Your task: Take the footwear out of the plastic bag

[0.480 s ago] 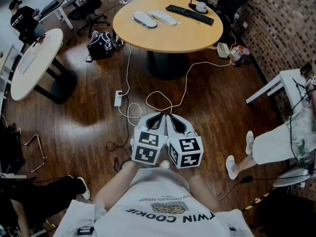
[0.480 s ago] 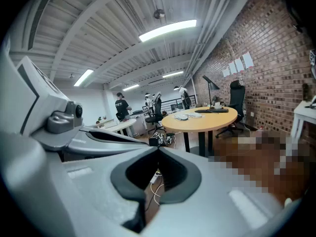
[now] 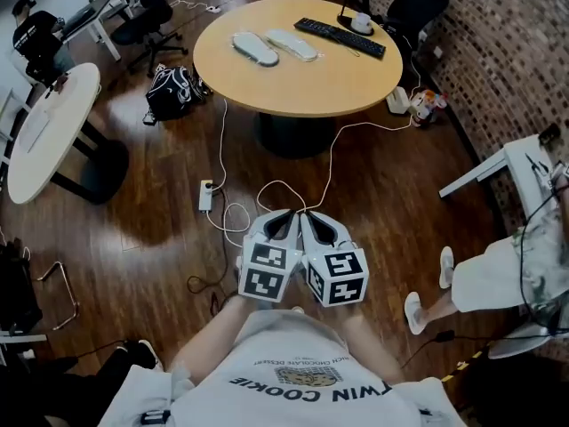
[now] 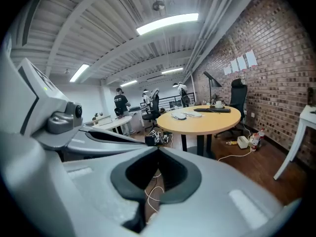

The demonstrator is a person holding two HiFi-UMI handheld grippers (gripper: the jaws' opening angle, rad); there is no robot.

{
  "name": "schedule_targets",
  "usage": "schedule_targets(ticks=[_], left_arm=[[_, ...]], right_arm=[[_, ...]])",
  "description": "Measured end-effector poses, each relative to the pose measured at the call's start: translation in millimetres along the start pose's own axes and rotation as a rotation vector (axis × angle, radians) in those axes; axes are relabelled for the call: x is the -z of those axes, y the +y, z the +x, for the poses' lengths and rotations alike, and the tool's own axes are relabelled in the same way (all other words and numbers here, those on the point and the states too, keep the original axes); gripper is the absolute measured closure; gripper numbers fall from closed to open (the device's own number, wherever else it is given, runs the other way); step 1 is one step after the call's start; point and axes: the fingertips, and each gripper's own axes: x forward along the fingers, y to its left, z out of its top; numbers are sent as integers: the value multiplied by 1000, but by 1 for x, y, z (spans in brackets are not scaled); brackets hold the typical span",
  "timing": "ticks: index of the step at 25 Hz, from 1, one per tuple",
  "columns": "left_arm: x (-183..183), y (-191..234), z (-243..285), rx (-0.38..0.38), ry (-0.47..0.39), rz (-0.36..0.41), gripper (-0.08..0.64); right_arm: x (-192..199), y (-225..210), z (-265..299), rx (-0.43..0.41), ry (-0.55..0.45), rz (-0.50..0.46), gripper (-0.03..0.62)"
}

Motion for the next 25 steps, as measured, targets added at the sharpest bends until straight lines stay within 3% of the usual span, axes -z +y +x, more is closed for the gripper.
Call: schedule_targets(ticks=[15,25], left_arm=[[-64,175,90,131,3,1,555],[-79,230,120,157,1,-15,555]], right_arm=[[-83,0,187,114,35,31,592],[-109,-4,246,136,14,52,592]])
